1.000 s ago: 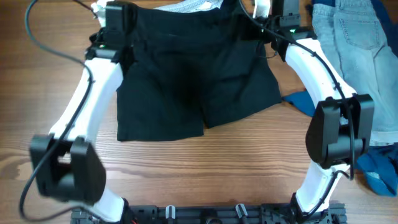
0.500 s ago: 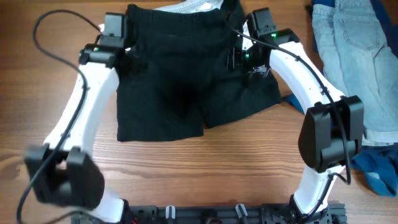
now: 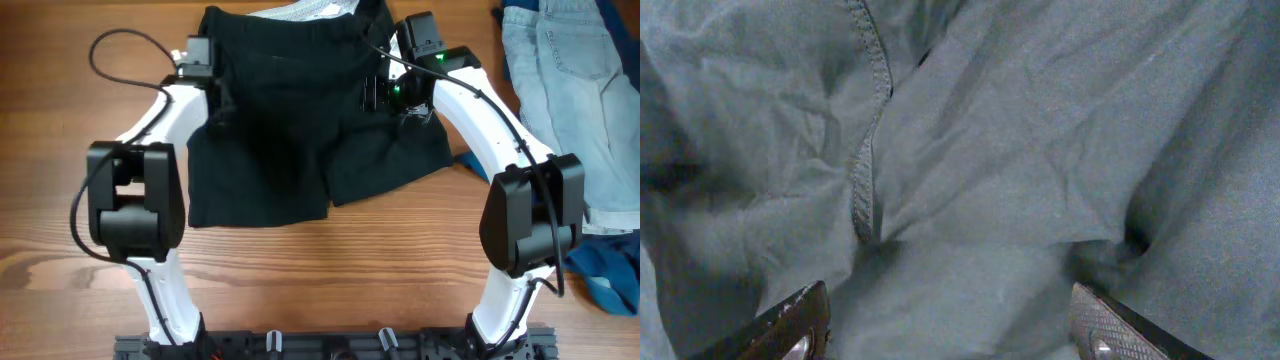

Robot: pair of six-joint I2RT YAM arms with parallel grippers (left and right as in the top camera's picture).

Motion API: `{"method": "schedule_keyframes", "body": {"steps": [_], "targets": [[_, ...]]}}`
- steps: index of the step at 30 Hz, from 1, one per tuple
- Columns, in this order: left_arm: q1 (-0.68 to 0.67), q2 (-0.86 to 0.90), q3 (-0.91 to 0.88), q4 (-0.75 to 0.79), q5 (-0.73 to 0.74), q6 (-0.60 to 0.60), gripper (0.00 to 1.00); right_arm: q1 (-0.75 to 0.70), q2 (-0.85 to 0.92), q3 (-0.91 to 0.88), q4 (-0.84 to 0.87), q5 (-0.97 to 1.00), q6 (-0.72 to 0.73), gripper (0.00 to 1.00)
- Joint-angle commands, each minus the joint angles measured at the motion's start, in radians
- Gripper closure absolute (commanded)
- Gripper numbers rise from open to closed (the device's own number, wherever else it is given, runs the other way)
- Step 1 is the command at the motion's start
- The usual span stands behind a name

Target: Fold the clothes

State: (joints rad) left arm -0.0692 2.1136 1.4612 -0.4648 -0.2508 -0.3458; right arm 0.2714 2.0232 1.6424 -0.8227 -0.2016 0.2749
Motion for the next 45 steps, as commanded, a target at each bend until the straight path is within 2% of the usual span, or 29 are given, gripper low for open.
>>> {"method": "schedule_keyframes", "body": {"steps": [1, 3, 7, 13, 15, 16, 23, 28, 31, 37, 38, 39, 40, 42, 43, 45], "targets": [[0.035, 0.02, -0.003, 0.01, 0.121, 0.052, 0.59, 0.003, -0.005, -0.002, 0.004, -0.006, -0.013, 0.23], [0.025, 0.021, -0.003, 0.01, 0.125, 0.074, 0.62, 0.003, -0.005, -0.002, 0.006, -0.006, -0.013, 0.23], [0.001, 0.032, -0.003, 0.007, 0.131, 0.13, 0.63, 0.003, -0.005, -0.002, 0.006, -0.006, -0.013, 0.23], [0.015, 0.081, -0.003, 0.003, 0.13, 0.134, 0.64, 0.003, -0.005, -0.002, -0.004, -0.006, -0.032, 0.23], [0.015, 0.081, -0.003, 0.009, 0.13, 0.134, 0.77, 0.003, -0.005, -0.002, -0.004, -0.006, -0.032, 0.23], [0.015, 0.081, -0.003, 0.008, 0.13, 0.134, 0.96, 0.003, -0.005, -0.002, -0.005, -0.006, -0.032, 0.23], [0.015, 0.076, 0.001, -0.011, 0.13, 0.135, 0.96, 0.003, -0.005, -0.002, -0.003, -0.006, -0.032, 0.23], [0.049, -0.084, 0.123, -0.14, 0.127, 0.16, 0.96, 0.003, -0.005, -0.002, -0.001, -0.006, -0.032, 0.23], [0.109, -0.165, 0.123, -0.171, 0.127, 0.161, 0.96, 0.003, -0.005, -0.002, -0.001, -0.006, -0.034, 0.23], [0.275, -0.165, 0.123, -0.224, 0.127, 0.182, 0.96, 0.003, -0.005, -0.002, 0.0, -0.01, -0.039, 0.23], [0.295, -0.165, 0.123, -0.225, 0.128, 0.182, 0.78, 0.003, -0.005, -0.002, 0.0, -0.01, -0.039, 0.22], [0.307, -0.165, 0.123, -0.225, 0.139, 0.181, 0.29, 0.003, -0.005, -0.002, 0.0, -0.01, -0.039, 0.22], [0.309, -0.167, 0.123, -0.227, 0.165, 0.177, 0.0, 0.005, -0.005, -0.002, 0.0, -0.049, -0.066, 0.22], [0.304, -0.187, 0.123, -0.235, 0.174, 0.119, 0.0, 0.008, -0.005, -0.002, -0.002, -0.107, -0.093, 0.3], [0.3, -0.209, 0.123, -0.238, 0.195, 0.101, 0.0, 0.016, -0.005, -0.002, -0.009, -0.115, -0.097, 0.4], [0.294, -0.288, 0.123, -0.249, 0.288, 0.085, 0.0, 0.04, -0.005, -0.002, -0.035, -0.114, -0.099, 0.77]]}}
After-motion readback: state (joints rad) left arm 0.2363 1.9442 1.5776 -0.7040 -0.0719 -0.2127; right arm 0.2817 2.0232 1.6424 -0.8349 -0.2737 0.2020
